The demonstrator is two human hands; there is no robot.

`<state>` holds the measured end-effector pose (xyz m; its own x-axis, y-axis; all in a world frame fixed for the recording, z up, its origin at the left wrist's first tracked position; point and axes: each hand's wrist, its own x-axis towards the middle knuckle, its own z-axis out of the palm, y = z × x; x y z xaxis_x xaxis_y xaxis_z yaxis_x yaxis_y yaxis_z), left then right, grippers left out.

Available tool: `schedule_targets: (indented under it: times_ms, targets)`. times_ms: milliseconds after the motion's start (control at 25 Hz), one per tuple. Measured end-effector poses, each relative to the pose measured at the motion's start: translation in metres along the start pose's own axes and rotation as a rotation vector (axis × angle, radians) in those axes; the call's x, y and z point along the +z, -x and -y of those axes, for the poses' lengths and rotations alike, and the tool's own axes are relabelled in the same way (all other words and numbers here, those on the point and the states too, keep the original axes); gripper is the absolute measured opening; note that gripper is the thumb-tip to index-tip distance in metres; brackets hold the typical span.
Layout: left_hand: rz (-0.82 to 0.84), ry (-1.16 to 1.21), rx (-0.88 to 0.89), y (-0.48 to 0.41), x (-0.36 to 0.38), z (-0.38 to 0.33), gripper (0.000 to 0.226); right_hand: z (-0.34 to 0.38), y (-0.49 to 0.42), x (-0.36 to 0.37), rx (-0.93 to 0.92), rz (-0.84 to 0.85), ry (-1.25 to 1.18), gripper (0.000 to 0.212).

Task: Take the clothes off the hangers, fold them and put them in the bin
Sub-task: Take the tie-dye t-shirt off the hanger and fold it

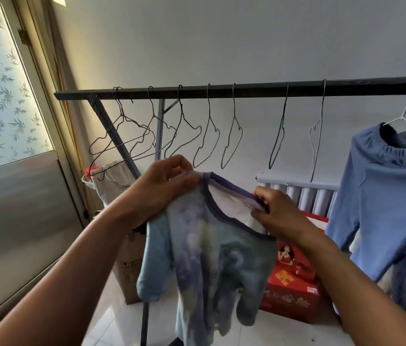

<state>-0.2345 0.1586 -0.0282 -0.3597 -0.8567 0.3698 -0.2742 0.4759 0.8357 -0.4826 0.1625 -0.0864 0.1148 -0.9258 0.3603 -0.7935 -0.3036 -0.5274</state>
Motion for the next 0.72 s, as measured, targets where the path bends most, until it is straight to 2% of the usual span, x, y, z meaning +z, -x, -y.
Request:
schedule_targets:
  times_ms: [80, 240, 280, 400, 440, 520, 720]
  targets:
    - [-0.084, -0.152, -0.012, 0.002, -0.012, 0.002, 0.020, -0.013, -0.001, -0.010, 0.039, 0.043, -0.045, 0.020]
    - [-0.059, -0.396, 0.016, 0.010, -0.034, 0.011, 0.014, -0.016, -0.003, -0.024, 0.093, 0.161, -0.414, 0.005]
    - [-0.076, -0.377, 0.015, 0.012, -0.037, 0.014, 0.016, -0.015, -0.002, -0.025, 0.105, 0.184, -0.523, 0.003]
    - [-0.108, -0.217, -0.013, 0.019, -0.041, 0.016, 0.018, -0.007, 0.000, -0.027, 0.140, 0.260, -0.750, 0.019]
    - [-0.101, -0.198, -0.017, 0.021, -0.043, 0.016, 0.020, -0.003, 0.001, -0.028, 0.136, 0.282, -0.714, 0.015]
    - [-0.085, -0.203, 0.003, 0.023, -0.044, 0.014, 0.020, 0.003, 0.000, -0.029, 0.108, 0.266, -0.468, 0.006]
    - [-0.072, -0.288, 0.063, 0.019, -0.047, 0.016, 0.019, 0.012, -0.004, -0.028, 0.054, -0.014, 0.170, 0.009]
